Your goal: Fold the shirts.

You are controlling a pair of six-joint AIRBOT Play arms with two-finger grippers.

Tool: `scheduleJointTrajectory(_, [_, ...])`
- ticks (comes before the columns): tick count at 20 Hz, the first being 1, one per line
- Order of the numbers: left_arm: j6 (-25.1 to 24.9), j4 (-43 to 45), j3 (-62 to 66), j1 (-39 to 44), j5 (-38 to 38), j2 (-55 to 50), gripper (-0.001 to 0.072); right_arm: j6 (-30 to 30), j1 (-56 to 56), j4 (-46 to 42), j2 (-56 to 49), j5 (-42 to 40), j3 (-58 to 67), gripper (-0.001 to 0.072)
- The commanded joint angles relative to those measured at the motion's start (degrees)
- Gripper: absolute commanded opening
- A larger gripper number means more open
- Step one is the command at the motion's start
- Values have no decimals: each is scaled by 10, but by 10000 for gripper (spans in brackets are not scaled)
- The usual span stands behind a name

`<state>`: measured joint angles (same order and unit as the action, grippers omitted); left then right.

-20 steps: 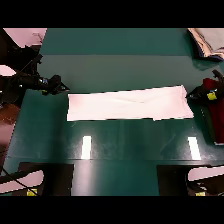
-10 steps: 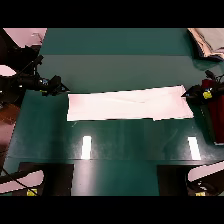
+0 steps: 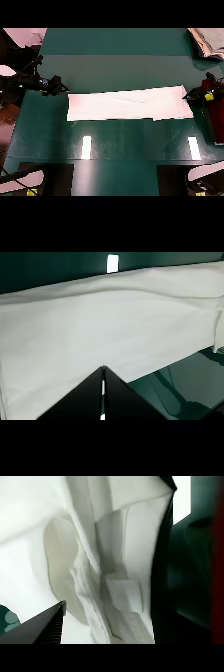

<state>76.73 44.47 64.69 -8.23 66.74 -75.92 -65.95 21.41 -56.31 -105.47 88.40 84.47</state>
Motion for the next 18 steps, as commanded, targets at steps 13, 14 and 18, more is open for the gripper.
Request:
scheduleJointTrajectory(13, [21, 0, 46, 235, -138, -71, 26, 14, -59, 76, 57, -10, 1, 13])
scheduleJointTrajectory(14, [29, 0, 70, 256, -138, -98, 26, 12, -62, 97, 78, -8, 1, 12])
scheduleJointTrajectory(18, [31, 0, 185, 338, -145, -214, 25, -30, -89, 165, 157, -4, 2, 11])
